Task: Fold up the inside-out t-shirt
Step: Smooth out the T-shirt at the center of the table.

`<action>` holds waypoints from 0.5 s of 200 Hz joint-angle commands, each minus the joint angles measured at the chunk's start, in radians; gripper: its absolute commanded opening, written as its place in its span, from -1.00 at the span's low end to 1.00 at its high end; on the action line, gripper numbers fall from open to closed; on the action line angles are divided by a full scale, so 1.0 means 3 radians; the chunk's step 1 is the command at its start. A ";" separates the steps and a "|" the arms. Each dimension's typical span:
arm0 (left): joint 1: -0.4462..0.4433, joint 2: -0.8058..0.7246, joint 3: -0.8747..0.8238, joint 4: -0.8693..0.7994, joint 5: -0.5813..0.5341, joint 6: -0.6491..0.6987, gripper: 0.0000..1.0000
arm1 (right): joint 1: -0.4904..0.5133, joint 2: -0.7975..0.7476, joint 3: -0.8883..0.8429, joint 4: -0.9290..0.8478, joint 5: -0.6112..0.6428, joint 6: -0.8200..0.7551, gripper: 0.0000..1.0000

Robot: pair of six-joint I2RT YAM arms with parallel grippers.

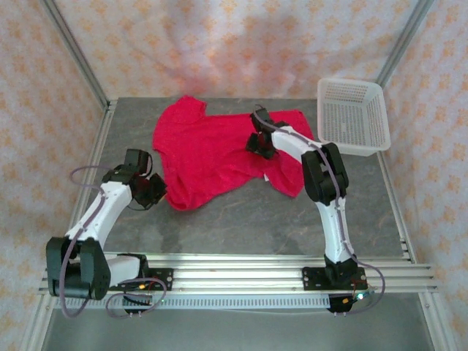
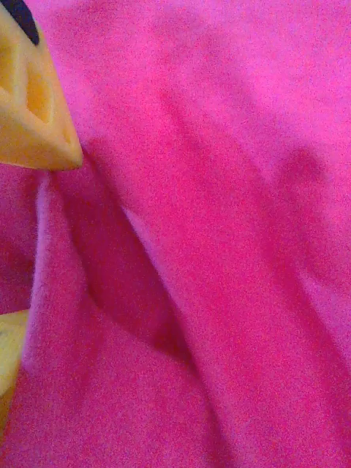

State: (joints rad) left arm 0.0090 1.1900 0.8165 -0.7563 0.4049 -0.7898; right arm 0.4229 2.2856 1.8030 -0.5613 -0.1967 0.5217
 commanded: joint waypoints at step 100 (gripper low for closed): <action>0.0067 -0.1015 0.0057 -0.0796 0.1381 -0.0482 -0.93 | -0.0305 0.0330 0.0405 -0.0813 0.0489 -0.0108 0.04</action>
State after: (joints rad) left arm 0.0818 0.8845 0.7773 -0.9112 0.7948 -0.9607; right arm 0.3519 2.3344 1.9091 -0.6930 -0.0925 0.5072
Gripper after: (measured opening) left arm 0.059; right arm 0.517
